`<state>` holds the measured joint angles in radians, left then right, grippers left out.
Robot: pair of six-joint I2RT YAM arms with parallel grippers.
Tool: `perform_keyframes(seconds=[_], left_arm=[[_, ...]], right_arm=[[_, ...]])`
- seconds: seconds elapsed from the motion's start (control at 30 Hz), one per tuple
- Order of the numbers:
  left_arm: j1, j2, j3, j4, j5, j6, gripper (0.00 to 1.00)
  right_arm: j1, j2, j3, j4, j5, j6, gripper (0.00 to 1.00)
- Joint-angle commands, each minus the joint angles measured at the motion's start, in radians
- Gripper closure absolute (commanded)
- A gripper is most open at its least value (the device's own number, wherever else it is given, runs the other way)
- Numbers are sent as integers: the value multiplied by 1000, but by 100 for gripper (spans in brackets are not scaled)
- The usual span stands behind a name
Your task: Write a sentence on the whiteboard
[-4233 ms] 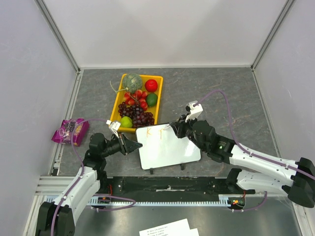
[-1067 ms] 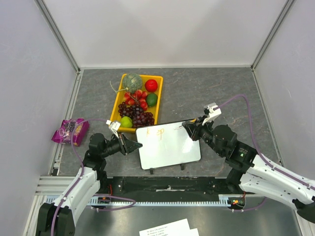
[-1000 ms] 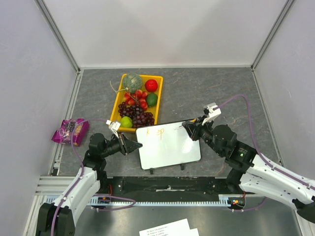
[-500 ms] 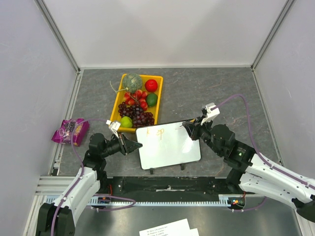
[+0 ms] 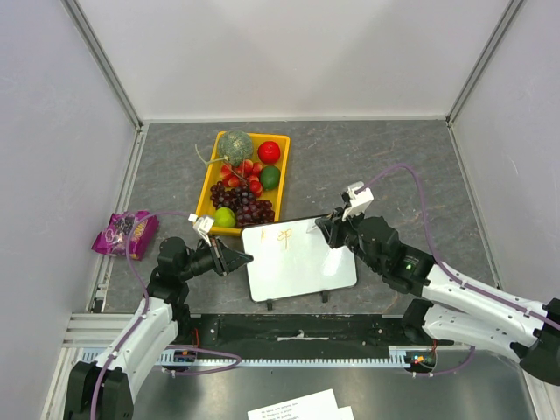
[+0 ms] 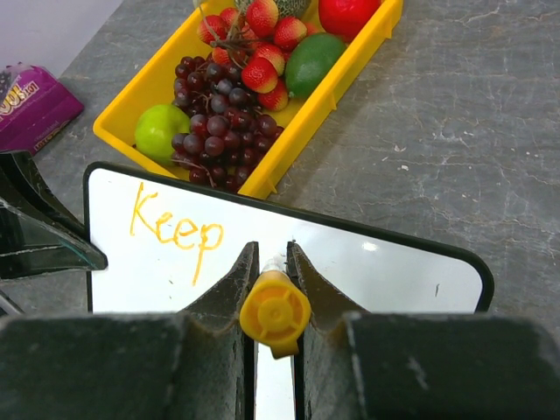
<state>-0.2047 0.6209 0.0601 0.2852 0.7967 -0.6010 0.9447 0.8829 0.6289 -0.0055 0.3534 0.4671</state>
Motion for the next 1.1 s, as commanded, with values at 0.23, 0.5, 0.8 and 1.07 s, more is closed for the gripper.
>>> perform_keyframes(seconds=[0.23, 0.5, 0.8, 1.07], left_arm=[[1, -6, 3, 20, -21, 38, 98], [1, -4, 3, 19, -19, 40, 98], [1, -4, 3, 19, -21, 38, 98], [-1, -4, 3, 19, -19, 40, 98]], right_arm=[[-3, -4, 48, 87, 53, -7, 100], [-3, 2, 40, 75, 73, -2, 100], [-3, 34, 41, 67, 78, -10, 100], [-1, 44, 35, 70, 33, -4, 100]])
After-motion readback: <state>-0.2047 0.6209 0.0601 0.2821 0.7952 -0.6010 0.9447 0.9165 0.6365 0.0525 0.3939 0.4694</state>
